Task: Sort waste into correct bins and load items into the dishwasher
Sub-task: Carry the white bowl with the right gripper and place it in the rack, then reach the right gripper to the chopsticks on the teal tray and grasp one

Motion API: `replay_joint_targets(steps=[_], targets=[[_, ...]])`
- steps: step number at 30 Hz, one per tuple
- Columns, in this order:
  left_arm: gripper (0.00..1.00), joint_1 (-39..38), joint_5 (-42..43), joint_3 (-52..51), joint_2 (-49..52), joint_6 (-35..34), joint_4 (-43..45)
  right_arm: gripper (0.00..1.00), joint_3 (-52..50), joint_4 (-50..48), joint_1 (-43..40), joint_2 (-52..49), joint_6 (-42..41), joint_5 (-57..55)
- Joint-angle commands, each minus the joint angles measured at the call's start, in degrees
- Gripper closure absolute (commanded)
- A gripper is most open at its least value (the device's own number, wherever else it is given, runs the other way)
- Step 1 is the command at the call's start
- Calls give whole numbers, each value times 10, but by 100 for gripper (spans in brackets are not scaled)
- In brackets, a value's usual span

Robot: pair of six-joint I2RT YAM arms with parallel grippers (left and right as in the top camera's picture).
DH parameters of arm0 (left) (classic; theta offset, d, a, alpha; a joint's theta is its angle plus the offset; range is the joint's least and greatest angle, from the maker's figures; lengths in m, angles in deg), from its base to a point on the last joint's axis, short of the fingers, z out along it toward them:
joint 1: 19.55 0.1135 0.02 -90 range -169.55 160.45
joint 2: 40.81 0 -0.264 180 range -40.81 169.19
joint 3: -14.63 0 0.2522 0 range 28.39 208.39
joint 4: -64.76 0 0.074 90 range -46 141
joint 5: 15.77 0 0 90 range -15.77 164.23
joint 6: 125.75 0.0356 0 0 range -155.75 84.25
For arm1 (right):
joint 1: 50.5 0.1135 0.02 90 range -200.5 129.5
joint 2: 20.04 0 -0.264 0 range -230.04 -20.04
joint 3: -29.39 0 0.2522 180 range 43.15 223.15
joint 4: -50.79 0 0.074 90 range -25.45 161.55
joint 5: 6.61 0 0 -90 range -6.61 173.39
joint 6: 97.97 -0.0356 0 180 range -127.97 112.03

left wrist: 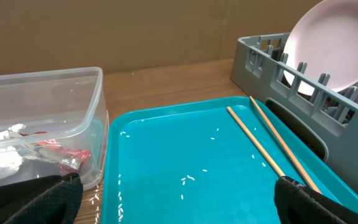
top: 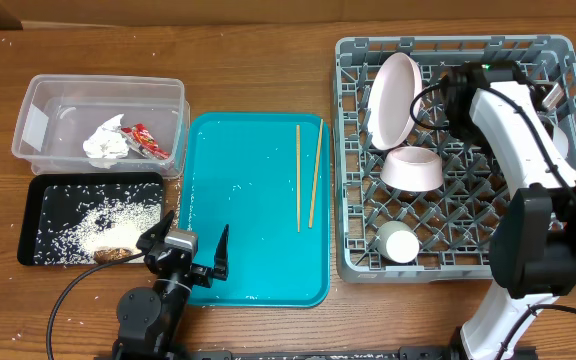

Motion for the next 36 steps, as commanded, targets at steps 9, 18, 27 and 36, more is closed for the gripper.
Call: replay_joint_targets(steps=[9,18,27,36], targets=[[0,-4,4,-2,-5,-4,0,96,-7,-2,62,-5,1,31],[0,-4,4,-2,-5,-3,0,96,-20,6,82,-1,-4,36],[0,-4,4,-2,-5,-3,0,71,55,26,166,40,3,88],[0,-4,4,-2,-5,-4,0,59,151,17,259,86,95,247]])
